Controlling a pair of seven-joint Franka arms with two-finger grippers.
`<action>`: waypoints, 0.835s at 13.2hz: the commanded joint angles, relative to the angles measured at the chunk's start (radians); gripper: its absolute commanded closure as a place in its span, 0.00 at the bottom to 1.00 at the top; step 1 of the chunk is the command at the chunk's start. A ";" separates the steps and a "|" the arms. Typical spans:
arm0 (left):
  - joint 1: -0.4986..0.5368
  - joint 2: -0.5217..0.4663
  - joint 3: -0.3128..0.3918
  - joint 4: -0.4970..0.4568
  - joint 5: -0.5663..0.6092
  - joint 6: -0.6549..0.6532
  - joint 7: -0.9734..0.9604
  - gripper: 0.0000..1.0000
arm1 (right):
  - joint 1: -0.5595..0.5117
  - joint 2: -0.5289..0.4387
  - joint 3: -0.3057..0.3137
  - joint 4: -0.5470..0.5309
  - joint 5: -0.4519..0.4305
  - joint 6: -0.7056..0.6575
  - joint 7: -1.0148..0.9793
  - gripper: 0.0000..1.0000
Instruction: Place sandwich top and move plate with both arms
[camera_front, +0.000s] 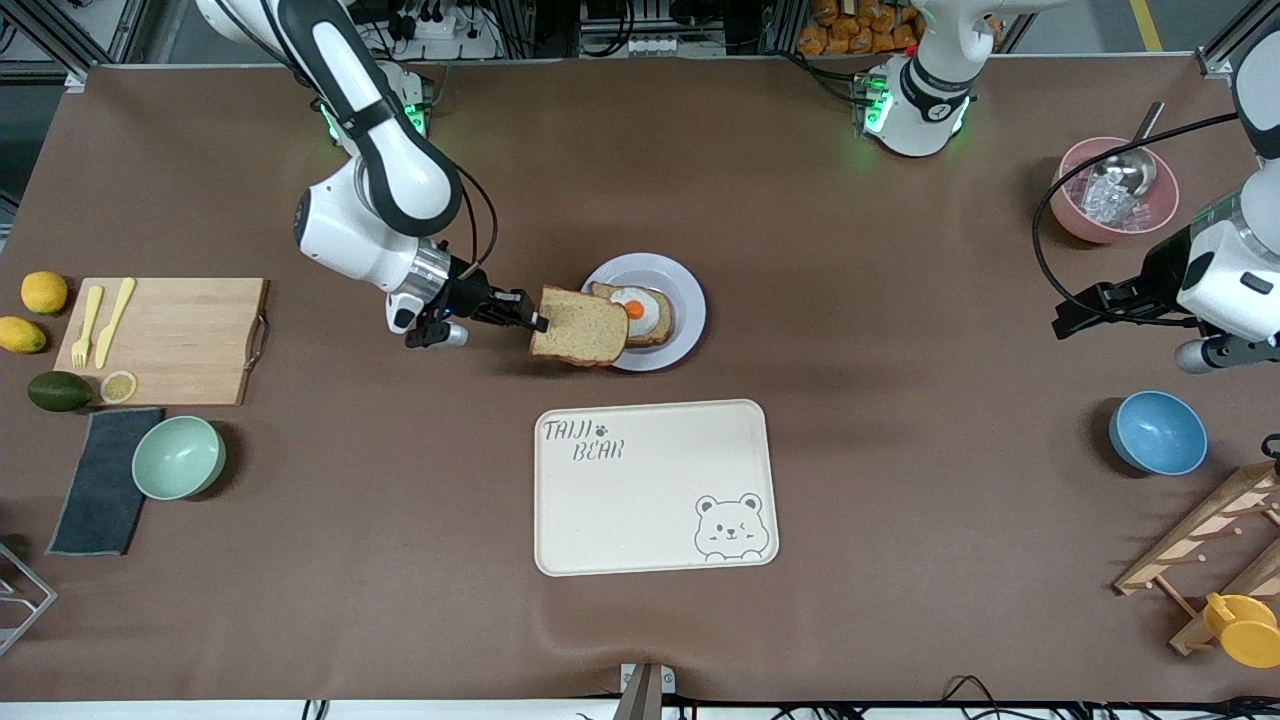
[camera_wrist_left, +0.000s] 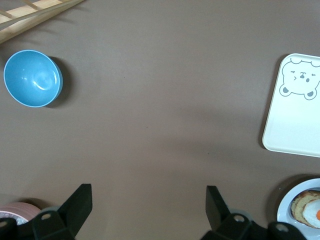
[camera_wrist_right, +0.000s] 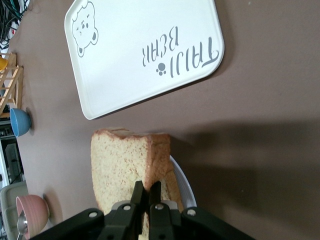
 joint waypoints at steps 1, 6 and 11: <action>0.007 -0.006 -0.002 -0.026 -0.023 0.022 0.017 0.00 | 0.105 -0.006 -0.011 -0.018 0.096 0.092 -0.012 1.00; 0.007 -0.005 -0.002 -0.043 -0.023 0.043 0.017 0.00 | 0.202 0.023 -0.011 -0.016 0.189 0.156 -0.013 1.00; 0.007 -0.006 -0.002 -0.053 -0.022 0.051 0.017 0.00 | 0.254 0.057 -0.011 -0.009 0.272 0.187 -0.050 1.00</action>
